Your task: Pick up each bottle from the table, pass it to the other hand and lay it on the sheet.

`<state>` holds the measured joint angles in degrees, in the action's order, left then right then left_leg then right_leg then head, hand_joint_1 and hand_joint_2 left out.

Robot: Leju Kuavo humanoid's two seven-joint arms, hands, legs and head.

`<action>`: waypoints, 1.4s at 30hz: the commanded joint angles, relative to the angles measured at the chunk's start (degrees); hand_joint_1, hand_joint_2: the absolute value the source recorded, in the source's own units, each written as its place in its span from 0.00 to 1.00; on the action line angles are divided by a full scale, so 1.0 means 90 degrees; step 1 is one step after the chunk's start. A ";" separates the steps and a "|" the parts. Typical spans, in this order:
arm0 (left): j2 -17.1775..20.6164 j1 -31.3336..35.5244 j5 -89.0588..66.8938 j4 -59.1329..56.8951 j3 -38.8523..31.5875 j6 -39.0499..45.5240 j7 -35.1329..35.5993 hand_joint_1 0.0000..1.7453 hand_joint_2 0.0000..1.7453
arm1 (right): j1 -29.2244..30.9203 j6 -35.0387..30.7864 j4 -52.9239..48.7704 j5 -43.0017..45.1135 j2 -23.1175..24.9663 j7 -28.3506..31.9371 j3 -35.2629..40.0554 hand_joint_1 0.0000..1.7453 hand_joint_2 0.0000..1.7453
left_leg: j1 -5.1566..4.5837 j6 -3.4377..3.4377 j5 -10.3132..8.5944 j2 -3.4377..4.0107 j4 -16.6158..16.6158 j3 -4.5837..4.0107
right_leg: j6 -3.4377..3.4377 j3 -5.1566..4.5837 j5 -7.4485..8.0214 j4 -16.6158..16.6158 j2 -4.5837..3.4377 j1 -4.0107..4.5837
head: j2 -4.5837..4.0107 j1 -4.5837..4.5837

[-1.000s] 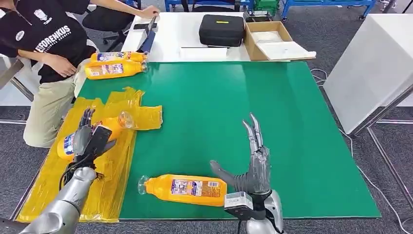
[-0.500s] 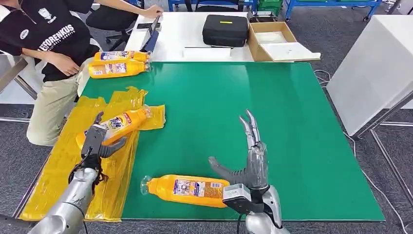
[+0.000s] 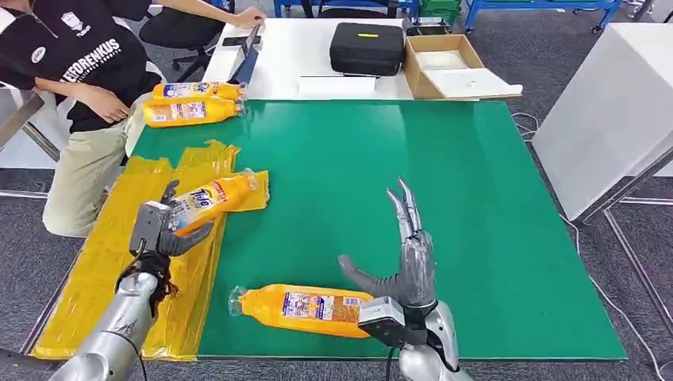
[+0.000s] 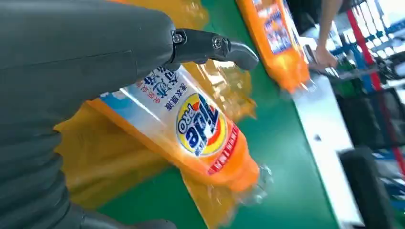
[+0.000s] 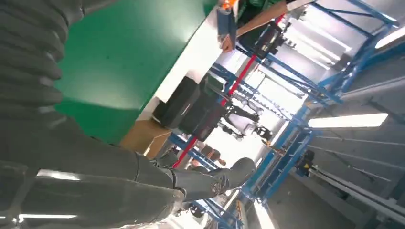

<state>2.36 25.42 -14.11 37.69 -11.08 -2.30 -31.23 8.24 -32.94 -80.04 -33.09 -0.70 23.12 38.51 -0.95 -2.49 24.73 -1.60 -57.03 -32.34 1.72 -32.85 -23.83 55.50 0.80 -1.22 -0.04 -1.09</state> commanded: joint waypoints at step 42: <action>-0.0512 -0.1353 0.0623 0.4179 0.1647 0.1566 0.0350 0.00 1.00 | 0.1001 0.3626 -0.0253 0.0689 -0.0552 -0.1379 0.1626 0.00 1.00 | 0.0007 0.0022 0.0008 0.0063 -0.0003 -0.0094 | -0.0003 -0.0099 0.0007 -0.0003 -0.0063 0.0018 | 0.0000 0.0002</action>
<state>-1.49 8.47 -9.64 83.30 2.40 12.28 -27.80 13.36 -3.65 -81.35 -31.69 -1.46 10.36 47.71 -0.94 -2.46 24.79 -1.01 -57.08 -33.31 1.81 -33.91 -23.72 55.53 0.15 -1.10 -0.04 -1.07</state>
